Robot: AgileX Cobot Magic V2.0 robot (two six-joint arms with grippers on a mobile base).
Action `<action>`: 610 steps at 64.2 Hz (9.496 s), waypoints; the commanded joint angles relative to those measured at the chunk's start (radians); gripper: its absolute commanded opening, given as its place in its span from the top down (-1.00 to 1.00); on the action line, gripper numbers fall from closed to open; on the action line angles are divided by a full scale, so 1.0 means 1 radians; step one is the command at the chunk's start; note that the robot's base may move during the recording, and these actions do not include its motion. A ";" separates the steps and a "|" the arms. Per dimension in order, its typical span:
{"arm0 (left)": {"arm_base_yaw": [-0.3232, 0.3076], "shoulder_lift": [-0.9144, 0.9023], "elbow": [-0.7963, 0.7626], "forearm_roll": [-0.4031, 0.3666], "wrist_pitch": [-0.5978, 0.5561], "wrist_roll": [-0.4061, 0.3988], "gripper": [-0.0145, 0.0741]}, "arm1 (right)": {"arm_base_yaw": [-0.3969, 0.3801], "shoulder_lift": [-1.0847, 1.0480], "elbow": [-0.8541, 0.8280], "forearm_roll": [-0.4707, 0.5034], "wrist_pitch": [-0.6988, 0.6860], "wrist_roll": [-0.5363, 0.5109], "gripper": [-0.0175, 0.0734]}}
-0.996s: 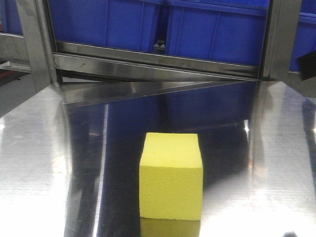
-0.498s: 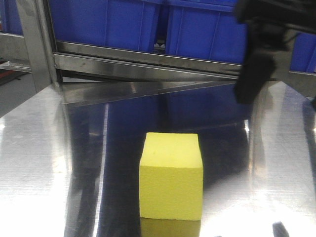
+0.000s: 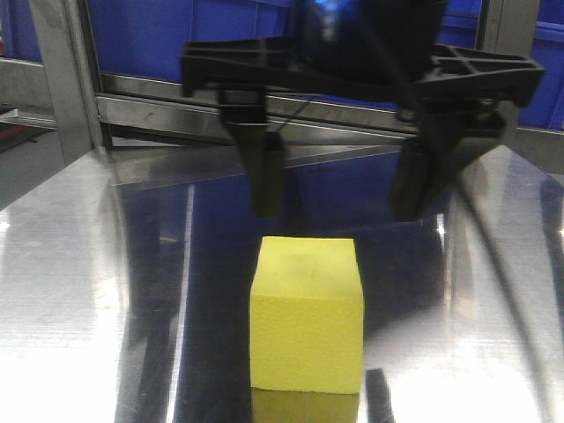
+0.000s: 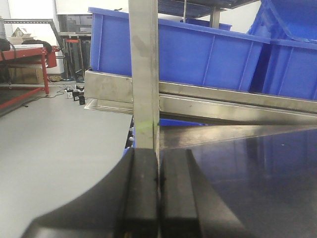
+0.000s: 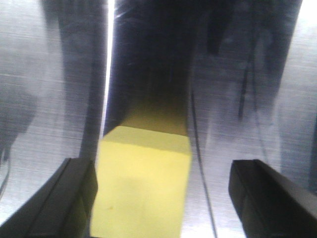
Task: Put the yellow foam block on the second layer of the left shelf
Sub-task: 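Lower the open right gripper down around the yellow foam block, then close the right gripper on the yellow foam block, then lift the yellow foam block off the table with the right gripper, then drive the base away from the table holding the block in the right gripper, then drive down the aisle toward the shelf rack of blue bins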
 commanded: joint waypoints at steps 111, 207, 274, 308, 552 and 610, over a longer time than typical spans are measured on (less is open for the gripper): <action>-0.003 -0.021 0.027 -0.006 -0.082 -0.003 0.39 | 0.042 0.107 0.030 0.038 -0.096 0.082 -0.73; -0.003 -0.021 0.027 -0.006 -0.082 -0.003 0.39 | -0.601 -0.517 0.481 0.201 -0.184 -0.731 -0.52; -0.003 -0.021 0.027 -0.006 -0.082 -0.003 0.39 | -0.895 -1.258 0.946 0.155 -1.026 -0.995 -0.52; -0.003 -0.021 0.027 -0.006 -0.082 -0.003 0.39 | -0.895 -1.318 0.968 0.155 -1.023 -0.995 -0.52; -0.003 -0.021 0.027 -0.006 -0.082 -0.003 0.39 | -0.895 -1.318 0.968 0.155 -1.023 -0.995 -0.52; -0.003 -0.021 0.027 -0.006 -0.082 -0.003 0.39 | -0.895 -1.318 0.968 0.155 -1.023 -0.995 -0.52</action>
